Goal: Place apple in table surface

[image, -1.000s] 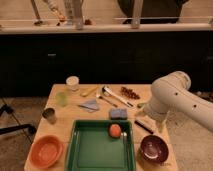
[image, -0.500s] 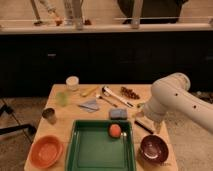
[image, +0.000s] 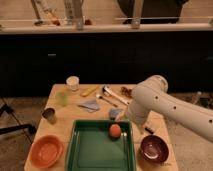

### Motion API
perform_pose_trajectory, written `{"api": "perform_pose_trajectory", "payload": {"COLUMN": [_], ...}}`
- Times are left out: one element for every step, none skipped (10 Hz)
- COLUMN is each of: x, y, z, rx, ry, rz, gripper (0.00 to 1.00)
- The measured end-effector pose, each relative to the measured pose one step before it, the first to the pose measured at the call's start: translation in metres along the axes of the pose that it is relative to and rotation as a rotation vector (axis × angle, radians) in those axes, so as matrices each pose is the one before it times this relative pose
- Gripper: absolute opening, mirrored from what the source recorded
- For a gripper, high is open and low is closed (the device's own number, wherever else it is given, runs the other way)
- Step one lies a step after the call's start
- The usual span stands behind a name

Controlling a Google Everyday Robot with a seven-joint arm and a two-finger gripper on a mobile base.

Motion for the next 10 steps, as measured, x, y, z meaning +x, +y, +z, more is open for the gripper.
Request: {"api": "perform_pose_trajectory", "payload": {"x": [-0.00643, -0.00344, -0.00407, -0.00311, -0.00207, -0.00154, -0.00130, 0.00024, 0.00151, 0.00094], "y": [-0.00647, -0.00393, -0.00627, -0.00801, -0.00964, -0.00916, -0.01087, -0.00606, -0.00186, 0.00002], "z": [0.00632, 0.00414, 0.00500, 0.00512, 0.00529, 0.00535, 0.00823, 0.00575, 0.00683, 0.00479], "rx": [0.01667, 0.00783, 0.01002, 0.00589, 0.00322, 0.00078, 0.00120, 0.00200, 0.00197, -0.00035], "ry": [-0.00915, -0.00715, -0.01048, -0.01237, -0.01120, -0.00996, -0.01410, -0.00469, 0.00171, 0.00393], "rz": [-0.04798, -0.02597, -0.03439, -0.03183, -0.02493, -0.02346, -0.03021, -0.01879, -0.01366, -0.00717], "gripper": [0.80, 0.80, 0.80, 0.80, 0.80, 0.80, 0.80, 0.80, 0.80, 0.80]}}
